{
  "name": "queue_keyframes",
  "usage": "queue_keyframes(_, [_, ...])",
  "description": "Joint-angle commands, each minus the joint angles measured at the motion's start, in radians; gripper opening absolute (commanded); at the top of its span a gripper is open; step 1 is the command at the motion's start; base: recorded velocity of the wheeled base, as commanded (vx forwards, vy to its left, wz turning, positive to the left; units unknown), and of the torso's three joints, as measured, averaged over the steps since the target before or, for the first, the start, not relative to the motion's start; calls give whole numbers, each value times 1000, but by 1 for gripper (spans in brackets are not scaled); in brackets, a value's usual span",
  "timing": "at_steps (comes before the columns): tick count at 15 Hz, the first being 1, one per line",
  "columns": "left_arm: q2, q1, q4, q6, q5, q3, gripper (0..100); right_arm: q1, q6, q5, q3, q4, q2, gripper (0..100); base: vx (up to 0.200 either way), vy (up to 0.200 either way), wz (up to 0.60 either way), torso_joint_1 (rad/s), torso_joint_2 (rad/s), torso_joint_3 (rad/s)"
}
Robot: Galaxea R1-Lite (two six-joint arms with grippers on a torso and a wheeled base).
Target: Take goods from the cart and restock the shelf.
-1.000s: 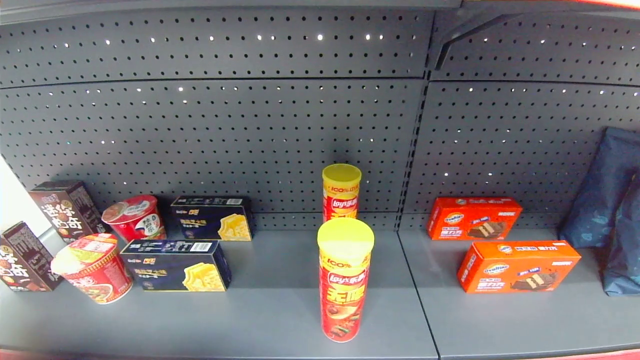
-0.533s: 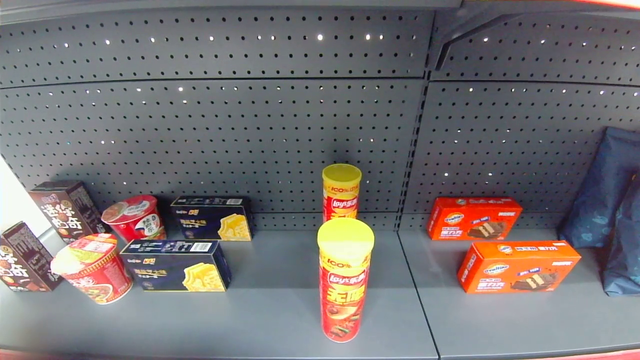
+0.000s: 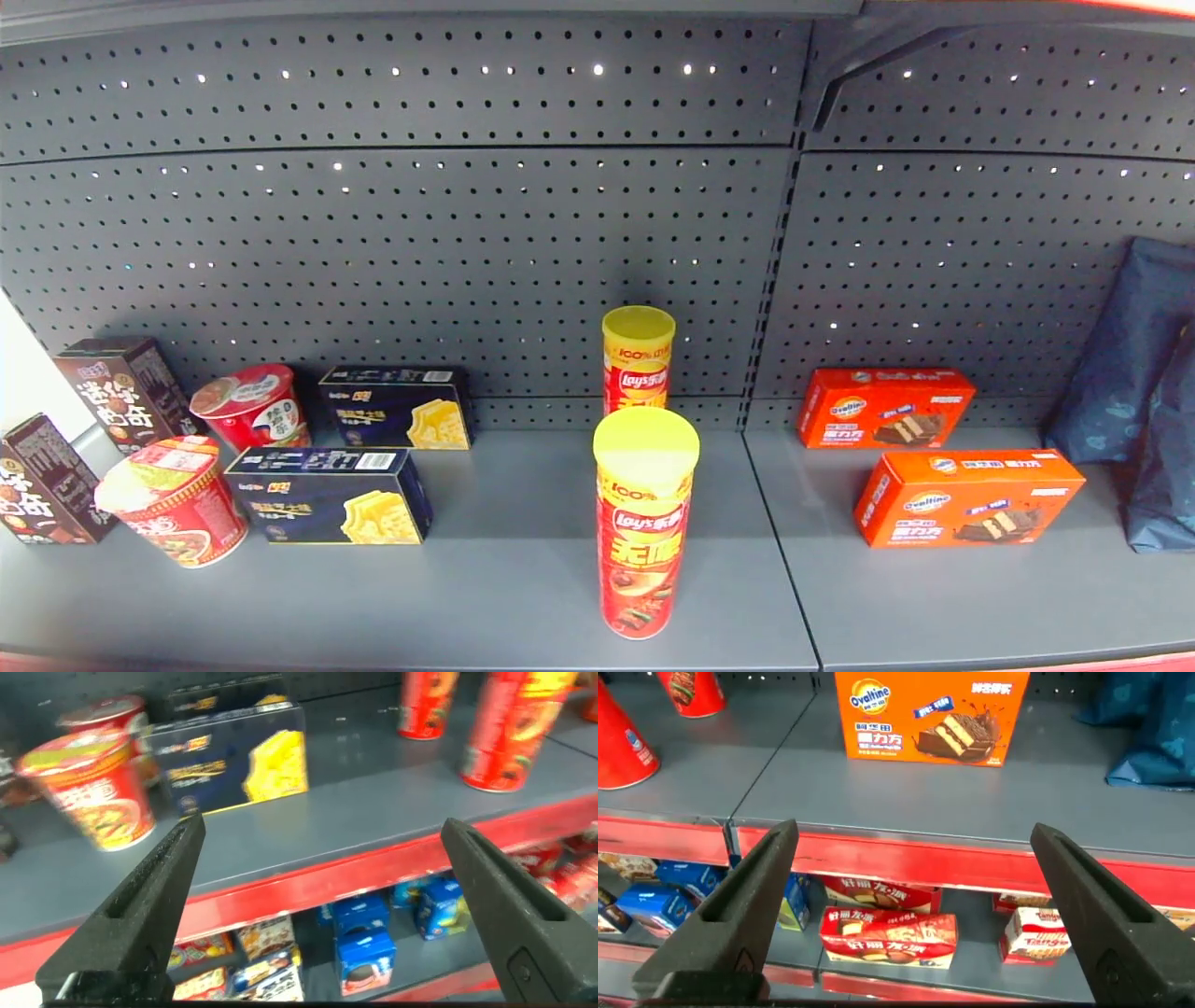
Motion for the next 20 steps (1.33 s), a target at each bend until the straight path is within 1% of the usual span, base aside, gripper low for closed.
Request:
queue_keyframes(1, [0,1,0,-5,6,0,100,-5,0,1,-2,0,3,100,0,0,0,0,0,0])
queue_keyframes(2, [0,-1,0,-20,3,0,100,-79,3,1,-6,13,12,100,0,0,0,0,0,0])
queue_keyframes(3, [0,-1,1,-23,-1,0,100,-229,0,1,-2,3,5,100,0,0,0,0,0,0])
queue_keyframes(4, [0,-1,1,-23,-1,-2,100,-247,6,-2,0,-1,-2,100,0,0,0,0,0,0])
queue_keyframes(5, [0,-1,-2,-52,-9,0,100,-171,-2,1,1,-1,-77,100,0,0,0,0,0,0])
queue_keyframes(6, [0,-1,-12,-91,-23,3,100,-178,3,1,0,-3,-94,100,0,0,0,0,0,0])
queue_keyframes(7, [0,-1,-31,-132,-15,6,100,-181,0,2,0,-3,-94,100,0,0,0,0,0,0])
queue_keyframes(8, [0,-1,-32,-146,8,6,100,-181,0,2,0,-3,-94,100,0,0,0,0,0,0])
queue_keyframes(9, [0,-1,-22,-161,128,3,100,-181,0,1,0,-3,-94,100,0,0,0,0,0,0])
queue_keyframes(10, [0,1,-5,-129,149,-3,100,-181,0,2,0,-3,-94,100,0,0,0,0,0,0])
queue_keyframes(11, [0,1,8,-84,144,-6,100,-181,0,2,0,-3,-92,100,0,0,0,0,0,0])
queue_keyframes(12, [0,-1,12,-2,82,-8,100,-181,0,1,0,-3,-94,100,0,0,0,0,0,0])
queue_keyframes(13, [0,-1,9,3,0,-8,100,-181,0,2,0,-3,-94,100,0,0,0,0,0,0])
queue_keyframes(14, [0,-1,1,9,-46,-5,100,-181,0,2,0,-3,-94,100,0,0,0,0,0,0])
queue_keyframes(15, [0,-1,1,11,-43,-5,100,-181,0,2,0,-3,-94,100,0,0,0,0,0,0])
queue_keyframes(16, [0,1,3,12,-11,-5,100,-181,0,2,0,-3,-94,100,0,0,0,0,0,0])
queue_keyframes(17, [0,-1,1,14,55,-3,100,-181,0,2,0,-3,-94,100,0,0,0,0,0,0])
queue_keyframes(18, [36,11,-3,-25,324,6,100,-181,0,2,0,-3,-94,100,0,0,0,0,0,0])
queue_keyframes(19, [72,30,-28,-58,336,17,100,-181,0,1,0,-3,-94,100,0,0,0,0,0,0])
queue_keyframes(20, [72,39,-28,-58,275,26,100,-181,0,2,0,-3,-94,100,0,0,0,0,0,0])
